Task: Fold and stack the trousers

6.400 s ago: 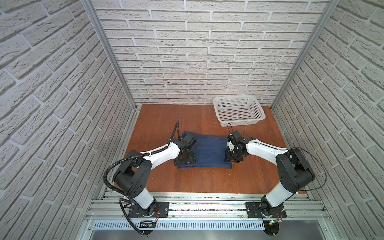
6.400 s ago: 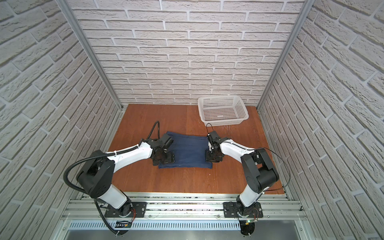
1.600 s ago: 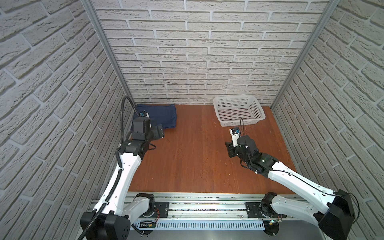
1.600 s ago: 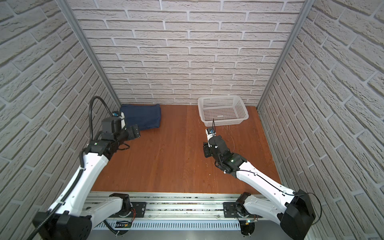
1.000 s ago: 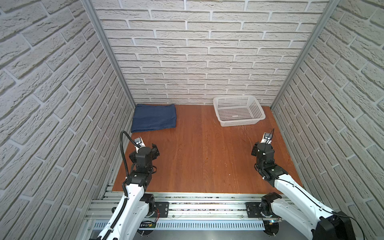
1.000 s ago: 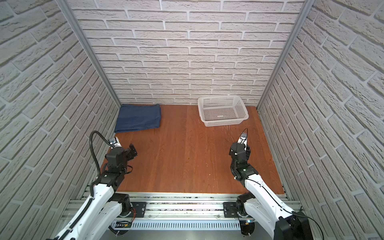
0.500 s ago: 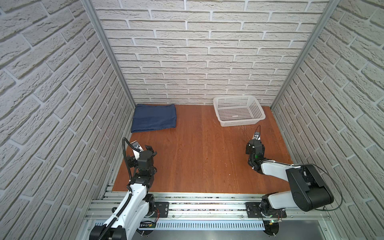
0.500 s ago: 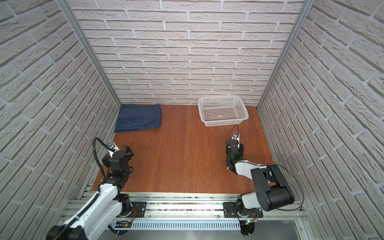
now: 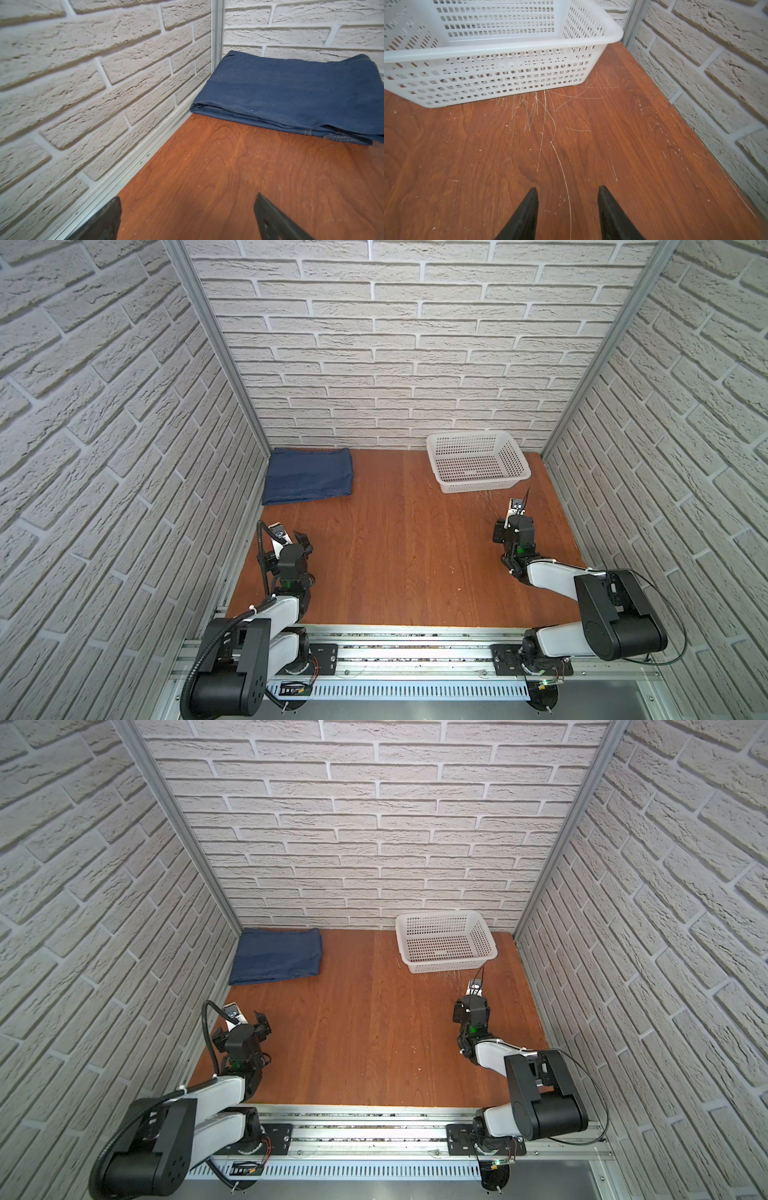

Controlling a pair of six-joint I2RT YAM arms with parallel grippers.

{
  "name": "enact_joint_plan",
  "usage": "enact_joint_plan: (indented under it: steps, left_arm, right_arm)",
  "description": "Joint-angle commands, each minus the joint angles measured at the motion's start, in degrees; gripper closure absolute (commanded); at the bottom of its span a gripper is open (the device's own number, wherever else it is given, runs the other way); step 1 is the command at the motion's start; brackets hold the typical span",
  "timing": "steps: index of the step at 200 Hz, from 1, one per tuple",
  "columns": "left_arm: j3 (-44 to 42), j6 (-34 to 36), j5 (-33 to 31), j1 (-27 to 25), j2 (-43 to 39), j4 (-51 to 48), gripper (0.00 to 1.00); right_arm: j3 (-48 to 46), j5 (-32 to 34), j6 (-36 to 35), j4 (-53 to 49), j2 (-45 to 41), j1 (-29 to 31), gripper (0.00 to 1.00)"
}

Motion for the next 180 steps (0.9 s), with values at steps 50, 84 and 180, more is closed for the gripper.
enact_joint_plan:
  steps: [50, 84, 180]
  left_arm:
    - [2.37, 4.21, 16.25, 3.48, 22.91, 30.92, 0.02]
    - [9.46, 7.23, 20.27, 2.48, 25.25, 19.82, 0.02]
    - [14.48, 5.22, 18.31, 3.08, 23.79, 7.69, 0.02]
  right_arm:
    - [11.12, -8.12, -3.51, -11.47, 4.74, 0.14, 0.50]
    - [15.22, -9.20, -4.90, -16.62, 8.19, 1.07, 0.79]
    - [-2.94, -9.92, -2.16, 9.39, 0.67, -1.40, 0.00]
